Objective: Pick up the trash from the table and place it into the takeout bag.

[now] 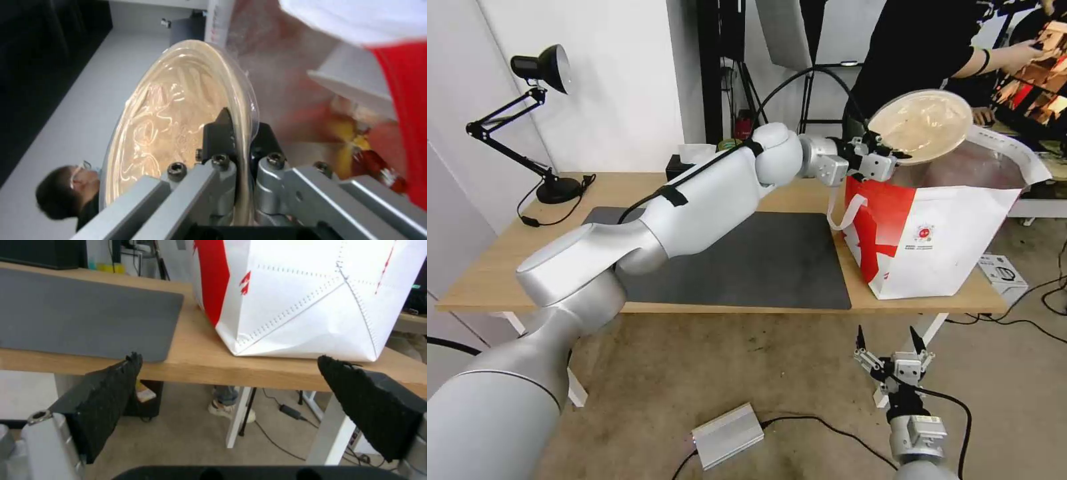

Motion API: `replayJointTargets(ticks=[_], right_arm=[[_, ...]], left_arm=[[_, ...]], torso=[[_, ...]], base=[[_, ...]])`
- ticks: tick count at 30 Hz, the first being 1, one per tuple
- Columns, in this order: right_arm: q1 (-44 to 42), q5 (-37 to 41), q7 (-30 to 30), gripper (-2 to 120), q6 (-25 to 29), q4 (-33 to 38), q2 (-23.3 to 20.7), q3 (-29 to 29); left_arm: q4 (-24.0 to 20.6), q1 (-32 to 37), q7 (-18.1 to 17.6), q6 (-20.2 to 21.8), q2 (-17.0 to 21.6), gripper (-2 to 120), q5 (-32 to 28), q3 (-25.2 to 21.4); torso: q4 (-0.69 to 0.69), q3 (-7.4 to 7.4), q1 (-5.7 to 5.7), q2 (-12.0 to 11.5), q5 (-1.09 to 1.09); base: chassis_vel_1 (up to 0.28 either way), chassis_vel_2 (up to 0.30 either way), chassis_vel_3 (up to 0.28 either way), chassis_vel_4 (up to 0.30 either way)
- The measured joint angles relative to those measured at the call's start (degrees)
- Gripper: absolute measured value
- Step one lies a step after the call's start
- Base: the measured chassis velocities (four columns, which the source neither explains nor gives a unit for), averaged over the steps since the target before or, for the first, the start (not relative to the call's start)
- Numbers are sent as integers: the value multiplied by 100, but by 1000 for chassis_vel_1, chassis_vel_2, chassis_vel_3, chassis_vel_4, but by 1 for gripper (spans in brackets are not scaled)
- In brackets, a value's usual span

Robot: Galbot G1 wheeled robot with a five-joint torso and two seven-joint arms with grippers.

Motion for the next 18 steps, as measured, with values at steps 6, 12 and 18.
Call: replayJointTargets(ticks=[6, 12, 18], right_arm=[[-2, -12, 0, 100, 1, 17, 13, -5], [-37, -17, 0, 100, 16, 22, 24, -2], [-49, -18, 4, 100, 34, 36, 24, 16]], left_arm=[[34, -71, 14, -7, -81, 0, 23, 0], [168, -77, 18, -55, -222, 0, 74, -17], [375, -15, 11, -143, -363, 0, 81, -7]], torso=[[1, 0, 0, 0, 0], [1, 0, 0, 0, 0], [0, 0, 0, 0, 0]], base=[[0, 0, 0, 0], [0, 0, 0, 0], [0, 0, 0, 0]])
